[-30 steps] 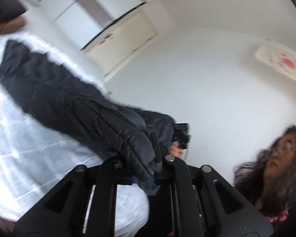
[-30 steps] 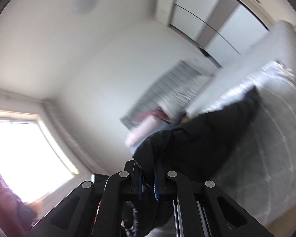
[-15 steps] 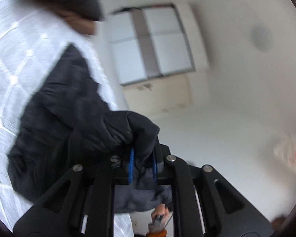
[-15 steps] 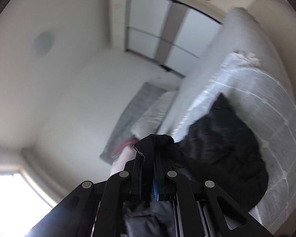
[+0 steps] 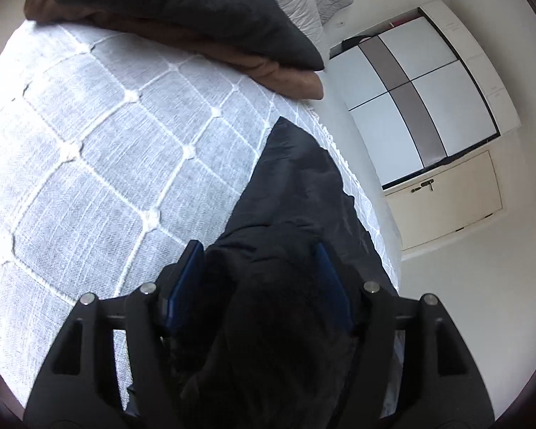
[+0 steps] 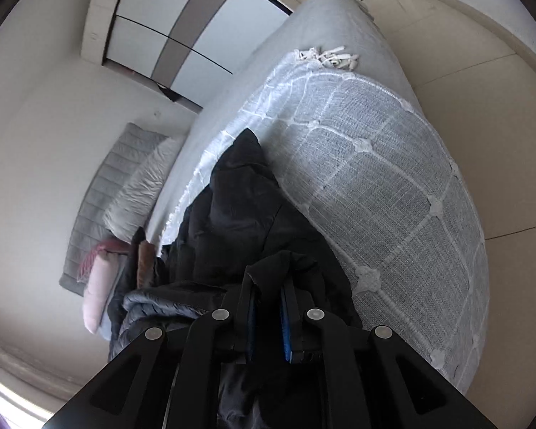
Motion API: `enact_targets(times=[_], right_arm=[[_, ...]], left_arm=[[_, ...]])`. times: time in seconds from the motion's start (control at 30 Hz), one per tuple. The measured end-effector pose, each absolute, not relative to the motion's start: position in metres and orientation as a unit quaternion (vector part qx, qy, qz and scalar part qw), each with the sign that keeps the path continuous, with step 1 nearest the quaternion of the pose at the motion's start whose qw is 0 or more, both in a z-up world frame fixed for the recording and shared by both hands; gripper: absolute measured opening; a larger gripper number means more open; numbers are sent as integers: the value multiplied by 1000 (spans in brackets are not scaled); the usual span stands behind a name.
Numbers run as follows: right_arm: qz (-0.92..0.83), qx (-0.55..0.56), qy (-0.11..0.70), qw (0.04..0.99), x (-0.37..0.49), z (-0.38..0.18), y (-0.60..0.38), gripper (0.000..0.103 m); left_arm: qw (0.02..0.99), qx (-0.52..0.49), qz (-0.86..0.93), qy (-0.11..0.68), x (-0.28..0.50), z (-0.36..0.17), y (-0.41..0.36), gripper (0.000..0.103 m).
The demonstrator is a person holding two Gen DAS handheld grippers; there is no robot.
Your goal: Fold large clothes
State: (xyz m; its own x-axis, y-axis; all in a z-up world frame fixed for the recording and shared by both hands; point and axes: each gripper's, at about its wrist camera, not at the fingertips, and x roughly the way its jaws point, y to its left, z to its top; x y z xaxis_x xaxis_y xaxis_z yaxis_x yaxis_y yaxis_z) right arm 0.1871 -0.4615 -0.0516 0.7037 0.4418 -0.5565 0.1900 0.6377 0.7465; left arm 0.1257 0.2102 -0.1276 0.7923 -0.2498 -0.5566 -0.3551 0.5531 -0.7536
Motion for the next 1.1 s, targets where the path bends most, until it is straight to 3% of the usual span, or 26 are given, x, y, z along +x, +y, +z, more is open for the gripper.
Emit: enact_targets(times=[0.1, 0.13, 0.17, 0.33, 0.6, 0.7, 0.77, 0.8, 0.87, 0.97, 1.1], right_arm=[[85, 451, 359, 813, 180, -44, -469, 44], [86, 459, 337, 817, 173, -38, -474, 61], [84, 460, 322, 823, 166, -33, -477, 69], [53, 420, 272, 864, 150, -12, -490, 72], [34, 290, 354, 888, 187, -21, -452, 72], [12, 243, 385, 890, 198, -33, -439, 72], [10, 230, 394, 890, 200, -39, -436, 68], [14, 228, 392, 891, 200, -40, -435, 63], [31, 225, 390, 892, 200, -40, -432, 27], [34, 211, 375, 902, 191, -31, -426, 12], [38, 209, 340, 916, 176, -12, -422, 9]], left_arm=[[842, -444, 38, 304, 118, -112, 208, 70], [852, -431, 40, 296, 116, -105, 206, 75], [864, -411, 42, 286, 112, -97, 205, 78], [922, -281, 59, 261, 101, -71, 189, 82], [927, -186, 28, 324, 128, -85, 167, 82], [919, -183, 12, 350, 132, -93, 161, 68], [914, -186, -10, 361, 133, -95, 156, 45], [912, -184, -16, 366, 133, -94, 153, 41], [913, -181, -30, 364, 131, -91, 148, 19], [923, -177, -37, 339, 121, -77, 142, 12], [932, -183, -61, 306, 107, -60, 137, 7]])
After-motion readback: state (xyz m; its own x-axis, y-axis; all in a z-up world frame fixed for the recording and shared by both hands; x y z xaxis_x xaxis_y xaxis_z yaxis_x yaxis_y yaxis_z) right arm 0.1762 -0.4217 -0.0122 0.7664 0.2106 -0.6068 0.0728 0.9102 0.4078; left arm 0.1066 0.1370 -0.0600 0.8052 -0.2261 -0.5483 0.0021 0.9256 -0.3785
